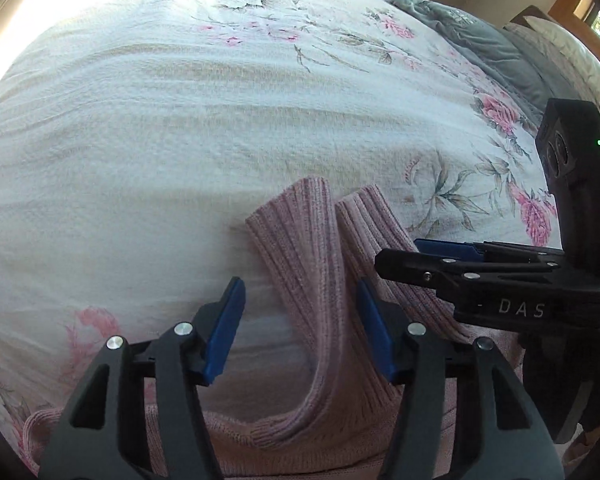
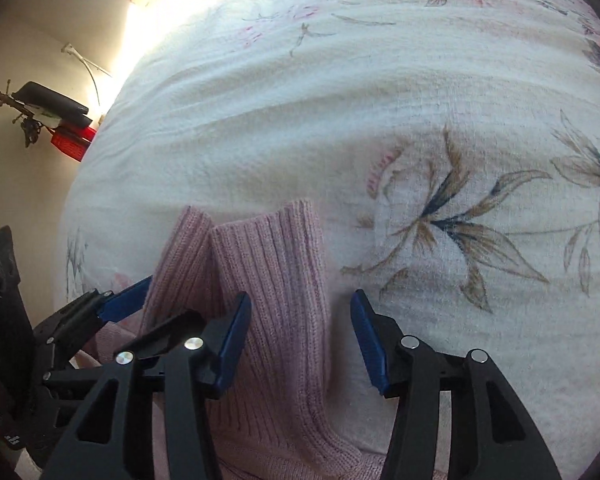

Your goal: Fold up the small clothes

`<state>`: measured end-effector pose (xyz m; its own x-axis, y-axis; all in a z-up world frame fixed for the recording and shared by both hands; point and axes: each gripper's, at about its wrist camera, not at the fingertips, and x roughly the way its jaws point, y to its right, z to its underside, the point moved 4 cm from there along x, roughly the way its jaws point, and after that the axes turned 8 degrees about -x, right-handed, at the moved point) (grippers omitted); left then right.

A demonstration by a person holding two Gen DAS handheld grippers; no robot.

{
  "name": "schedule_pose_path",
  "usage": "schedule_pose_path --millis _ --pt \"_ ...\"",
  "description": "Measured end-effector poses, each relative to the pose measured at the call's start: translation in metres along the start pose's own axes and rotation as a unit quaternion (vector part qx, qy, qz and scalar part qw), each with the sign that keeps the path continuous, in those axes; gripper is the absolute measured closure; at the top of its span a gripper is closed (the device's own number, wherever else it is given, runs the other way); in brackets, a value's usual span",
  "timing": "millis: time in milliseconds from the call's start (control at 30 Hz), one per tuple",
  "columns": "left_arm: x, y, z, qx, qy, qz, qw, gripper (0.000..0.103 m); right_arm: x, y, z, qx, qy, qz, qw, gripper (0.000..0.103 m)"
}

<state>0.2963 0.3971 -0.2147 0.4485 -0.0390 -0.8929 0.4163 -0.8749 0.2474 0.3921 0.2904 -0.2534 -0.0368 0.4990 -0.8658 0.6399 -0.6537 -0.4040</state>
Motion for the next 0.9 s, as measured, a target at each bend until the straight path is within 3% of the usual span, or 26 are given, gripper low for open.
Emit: schedule_pose_path --millis 33,67,100,200,433,600,733,900 --pt "0.003 -0.002 0.0 -0.004 -0.002 0.0 1.0 0.06 0.002 0.0 -0.001 -0.002 -0.001 0.001 1.0 0.064" --pt "0.004 -0.005 0.0 -0.01 -0.004 0.004 0.9999 0.069 0.002 0.0 0.001 -0.001 -0.002 -0.004 1.0 0.083" --pt "0.004 -0.008 0.0 -0.017 -0.006 0.014 0.9997 0.08 0.002 0.001 0.001 0.002 -0.001 -0.011 1.0 0.09" --pt "-0.009 -0.012 -0.002 -0.034 0.013 0.049 0.9981 0.092 -0.011 0.001 0.003 0.0 0.026 -0.022 0.999 0.09" --pt "-0.065 -0.009 0.008 -0.012 0.087 0.134 0.9871 0.094 -0.071 -0.012 0.028 -0.032 0.115 -0.073 0.99 0.091" --pt "-0.097 -0.013 0.045 0.011 0.11 0.182 0.977 0.094 -0.113 -0.026 0.068 -0.08 0.146 -0.084 0.983 0.091" --pt "-0.109 -0.023 0.086 0.035 0.105 0.185 0.9766 0.092 -0.127 -0.038 0.112 -0.136 0.128 -0.072 0.98 0.091" --pt "-0.109 -0.049 0.141 0.049 0.047 0.179 0.9816 0.083 -0.116 -0.045 0.182 -0.194 0.046 -0.048 0.979 0.084"
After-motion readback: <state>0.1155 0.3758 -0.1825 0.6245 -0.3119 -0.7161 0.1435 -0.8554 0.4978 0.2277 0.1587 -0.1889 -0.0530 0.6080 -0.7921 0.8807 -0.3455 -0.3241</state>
